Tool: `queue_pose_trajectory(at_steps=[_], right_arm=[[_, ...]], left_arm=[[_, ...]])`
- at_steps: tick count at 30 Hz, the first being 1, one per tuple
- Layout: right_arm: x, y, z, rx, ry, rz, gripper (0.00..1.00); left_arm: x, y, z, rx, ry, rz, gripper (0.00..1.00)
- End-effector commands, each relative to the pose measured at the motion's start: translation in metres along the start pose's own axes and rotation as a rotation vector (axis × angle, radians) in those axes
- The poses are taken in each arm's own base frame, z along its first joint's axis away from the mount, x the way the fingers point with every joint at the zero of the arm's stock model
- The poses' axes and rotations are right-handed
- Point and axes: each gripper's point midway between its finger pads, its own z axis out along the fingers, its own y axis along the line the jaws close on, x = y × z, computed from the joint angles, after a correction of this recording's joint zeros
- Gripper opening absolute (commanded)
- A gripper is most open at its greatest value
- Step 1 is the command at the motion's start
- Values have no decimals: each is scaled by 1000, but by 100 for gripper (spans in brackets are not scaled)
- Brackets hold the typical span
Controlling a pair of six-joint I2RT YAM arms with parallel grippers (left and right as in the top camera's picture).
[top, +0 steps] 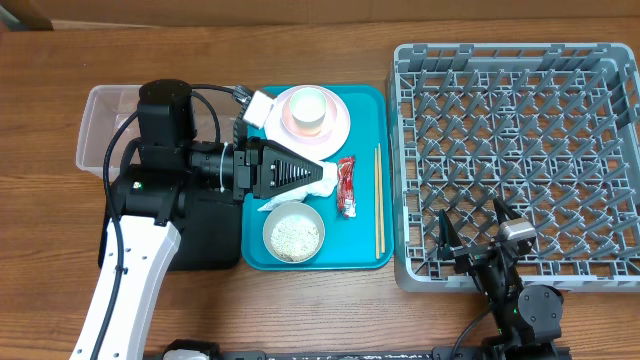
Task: Sort waste into correct bins and load items into the dishwasher
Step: 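Reach the left gripper to the white tissue on the teal tray and grasp it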
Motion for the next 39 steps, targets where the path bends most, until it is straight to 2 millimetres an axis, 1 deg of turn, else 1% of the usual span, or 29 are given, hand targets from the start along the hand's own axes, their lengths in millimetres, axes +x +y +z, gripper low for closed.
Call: queue_pose_trajectory(at_steps=[1, 3, 5, 8, 10, 12, 13, 15, 17, 19, 21, 22, 23, 24, 26, 27, 30, 31, 33, 34, 36, 38, 39], right_arm=[[2, -1, 0, 2, -4, -8, 100], [2, -1, 0, 2, -5, -8, 100], [2, -1, 0, 2, -4, -8, 100], [2, -1, 0, 2, -5, -8, 100], [2, -1, 0, 2, -5, -8, 100], [2, -1, 0, 2, -4, -8, 100], [2, -1, 0, 2, -4, -8, 100], [2, -1, 0, 2, -4, -8, 100], [2, -1, 0, 2, -4, -8, 100], [2, -1, 0, 2, -5, -8, 100], [2, -1, 0, 2, -4, -8, 100], [2, -1, 0, 2, -4, -8, 100], [2, -1, 0, 2, -4, -8, 100], [2, -1, 0, 2, -4, -8, 100], [2, -1, 0, 2, -4, -8, 100], [2, -1, 0, 2, -4, -8, 100], [2, -1, 0, 2, -4, -8, 100], [2, -1, 0, 2, -4, -8, 100], [2, -1, 0, 2, -4, -8, 100], [2, -1, 0, 2, -4, -8, 100], [2, -1, 0, 2, -5, -8, 100], [2, -1, 0, 2, -5, -8, 100], [2, -1, 0, 2, -5, -8, 100]], left_arm=[[-2, -2, 1, -3, 1, 60, 4], [-2, 3, 1, -24, -7, 52, 4], [-4, 17, 0, -98, -33, 16, 4], [-3, 60, -9, -333, -94, -105, 4], [9, 96, -26, -551, -128, -230, 4], [26, 125, -48, -762, -140, -337, 4], [35, 136, -59, -852, -143, -382, 4], [44, 144, -71, -942, -143, -425, 4], [46, 145, -72, -956, -140, -432, 4], [44, 145, -73, -962, -157, -445, 4], [37, 143, -78, -992, -185, -448, 9], [32, 140, -83, -1018, -197, -436, 13], [27, 137, -87, -1046, -208, -423, 21], [21, 134, -92, -1077, -220, -410, 25], [10, 121, -101, -1147, -243, -376, 29], [4, 114, -104, -1173, -250, -358, 35], [-10, 92, -110, -1265, -266, -291, 58], [-13, 86, -112, -1295, -269, -269, 61], [-18, 77, -112, -1347, -272, -225, 62], [-18, 75, -112, -1366, -268, -210, 64], [-14, 75, -109, -1395, -248, -199, 75], [-6, 81, -105, -1423, -205, -215, 81], [0, 86, -103, -1443, -180, -240, 83]])
